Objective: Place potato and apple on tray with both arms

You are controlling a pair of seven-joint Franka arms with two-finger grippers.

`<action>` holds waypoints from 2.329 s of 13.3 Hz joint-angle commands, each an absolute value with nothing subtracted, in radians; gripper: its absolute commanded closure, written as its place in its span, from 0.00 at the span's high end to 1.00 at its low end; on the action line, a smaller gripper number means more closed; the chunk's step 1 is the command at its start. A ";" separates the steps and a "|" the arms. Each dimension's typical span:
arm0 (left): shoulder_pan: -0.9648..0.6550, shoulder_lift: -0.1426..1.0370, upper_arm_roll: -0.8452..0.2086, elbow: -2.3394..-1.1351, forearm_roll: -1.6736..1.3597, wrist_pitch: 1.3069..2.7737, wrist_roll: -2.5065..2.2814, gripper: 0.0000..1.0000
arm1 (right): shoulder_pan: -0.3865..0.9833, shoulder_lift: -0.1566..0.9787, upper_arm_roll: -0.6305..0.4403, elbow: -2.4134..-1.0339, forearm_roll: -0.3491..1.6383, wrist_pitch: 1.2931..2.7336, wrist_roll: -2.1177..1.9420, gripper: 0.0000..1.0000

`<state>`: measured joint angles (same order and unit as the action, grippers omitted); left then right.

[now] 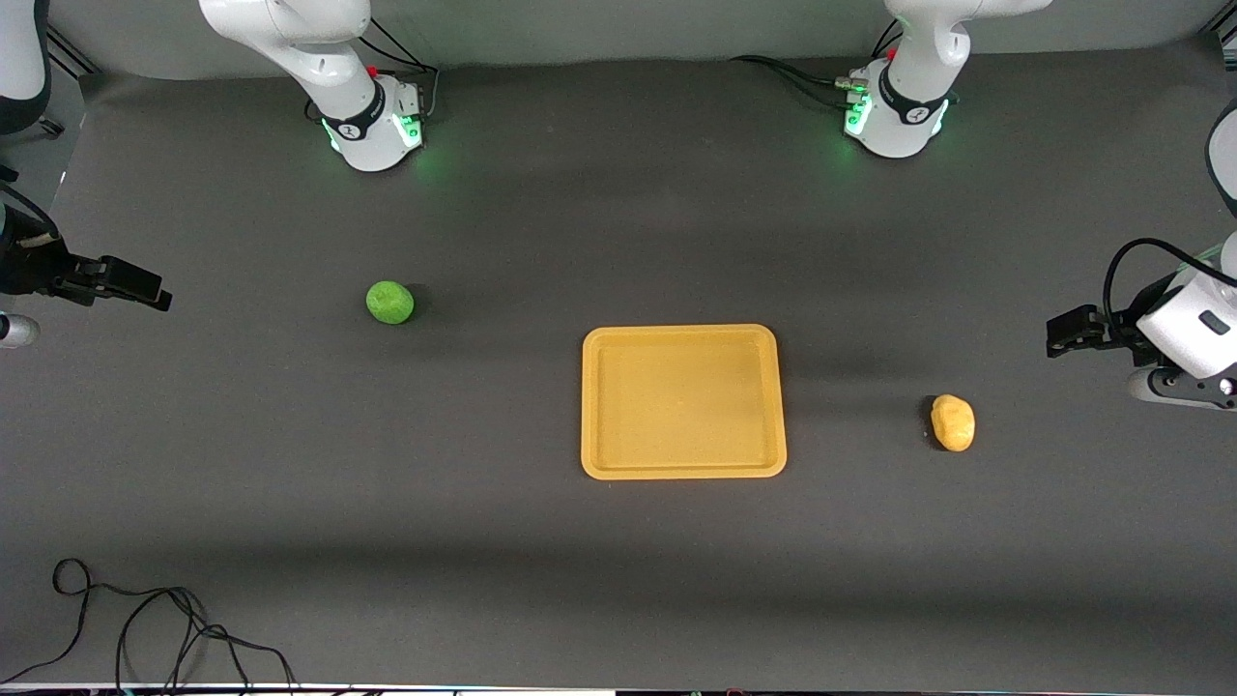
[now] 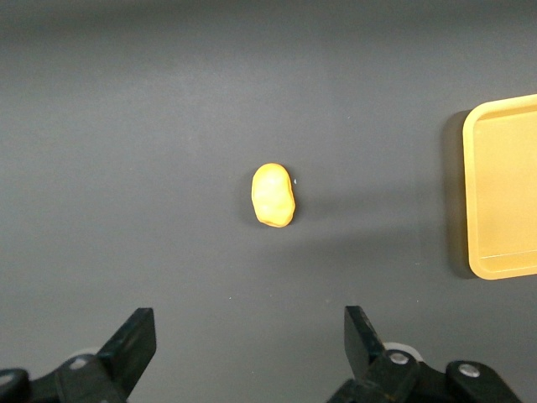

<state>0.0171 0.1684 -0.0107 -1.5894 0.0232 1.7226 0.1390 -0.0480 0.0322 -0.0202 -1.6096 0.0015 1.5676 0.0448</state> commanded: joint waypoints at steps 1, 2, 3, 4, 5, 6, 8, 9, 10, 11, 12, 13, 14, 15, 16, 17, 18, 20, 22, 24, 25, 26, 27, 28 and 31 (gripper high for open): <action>0.020 0.147 -0.011 -1.615 0.029 1.741 0.158 1.00 | -0.043 0.023 -0.021 -1.611 -0.011 1.557 0.026 1.00; 0.020 0.149 -0.011 -1.615 0.029 1.746 0.158 1.00 | -0.043 0.025 -0.021 -1.609 -0.011 1.557 0.026 1.00; 0.020 0.149 -0.011 -1.615 0.029 1.746 0.158 1.00 | -0.043 0.026 -0.021 -1.609 -0.011 1.557 0.026 1.00; 0.020 0.149 -0.011 -1.615 0.028 1.746 0.158 1.00 | -0.043 0.026 -0.021 -1.609 -0.012 1.557 0.026 1.00; 0.020 0.149 -0.011 -1.615 0.029 1.746 0.158 1.00 | -0.043 0.025 -0.020 -1.611 -0.012 1.557 0.025 1.00; 0.020 0.149 -0.011 -1.615 0.029 1.746 0.158 1.00 | -0.043 0.023 -0.020 -1.611 -0.012 1.557 0.025 1.00; 0.020 0.149 -0.011 -1.615 0.029 1.746 0.158 1.00 | -0.043 0.018 -0.020 -1.614 -0.012 1.559 -0.010 1.00; 0.020 0.150 -0.011 -1.615 0.028 1.747 0.158 1.00 | -0.043 0.018 -0.020 -1.614 -0.011 1.559 -0.023 1.00; 0.020 0.150 -0.011 -1.617 0.028 1.747 0.158 1.00 | -0.043 0.018 -0.021 -1.614 -0.011 1.559 -0.021 1.00; 0.020 0.150 -0.011 -1.617 0.023 1.747 0.158 1.00 | -0.043 0.018 -0.021 -1.614 -0.011 1.559 -0.021 1.00; 0.020 0.150 -0.009 -1.617 0.021 1.747 0.158 1.00 | -0.043 0.018 -0.023 -1.614 -0.011 1.559 -0.021 1.00; 0.020 0.150 -0.011 -1.618 0.021 1.752 0.158 1.00 | -0.043 0.018 -0.023 -1.611 -0.011 1.559 -0.023 1.00; 0.020 0.150 -0.009 -1.618 0.021 1.752 0.158 1.00 | -0.043 0.018 -0.023 -1.611 -0.011 1.559 -0.023 1.00; 0.020 0.150 -0.009 -1.620 0.021 1.752 0.158 1.00 | -0.043 0.018 -0.023 -1.611 -0.011 1.559 -0.025 1.00; 0.020 0.150 -0.009 -1.621 0.021 1.752 0.158 1.00 | -0.043 0.020 -0.023 -1.612 -0.011 1.559 -0.025 1.00; 0.020 0.149 -0.009 -1.624 0.021 1.752 0.158 1.00 | -0.043 0.020 -0.023 -1.612 -0.011 1.559 -0.025 1.00; 0.020 0.147 -0.009 -1.629 0.021 1.753 0.158 1.00 | -0.043 0.020 -0.023 -1.611 -0.011 1.559 -0.023 1.00; 0.021 0.146 -0.009 -1.646 0.021 1.764 0.158 1.00 | -0.043 0.020 -0.023 -1.611 -0.011 1.557 -0.011 1.00; 0.021 0.144 -0.005 -1.690 0.021 1.822 0.158 1.00 | -0.043 0.020 -0.023 -1.609 -0.011 1.559 -0.011 1.00; 0.023 0.141 -0.003 -1.729 0.023 1.873 0.164 1.00 | -0.044 0.023 -0.025 -1.600 -0.012 1.559 -0.020 1.00; 0.023 0.143 -0.003 -1.739 0.023 1.885 0.164 1.00 | -0.044 0.021 -0.025 -1.600 -0.012 1.557 -0.023 1.00; 0.021 0.143 -0.003 -1.759 0.025 1.894 0.164 0.99 | -0.044 0.021 -0.025 -1.600 -0.012 1.557 -0.023 1.00; 0.023 0.141 -0.003 -1.778 0.025 1.910 0.164 0.99 | -0.043 0.021 -0.025 -1.600 -0.012 1.557 -0.023 1.00; 0.023 0.140 -0.003 -1.799 0.025 1.933 0.164 0.99 | -0.043 0.023 -0.023 -1.597 -0.012 1.557 -0.023 1.00; 0.035 0.138 -0.003 -1.871 0.031 2.023 0.173 0.99 | -0.043 0.023 -0.023 -1.597 -0.011 1.559 -0.023 1.00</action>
<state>0.0220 0.1687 -0.0039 -1.7956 0.0231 1.9550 0.1437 -0.0482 0.0313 -0.0202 -1.6064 0.0015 1.5673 -0.0035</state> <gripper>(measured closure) 0.004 0.000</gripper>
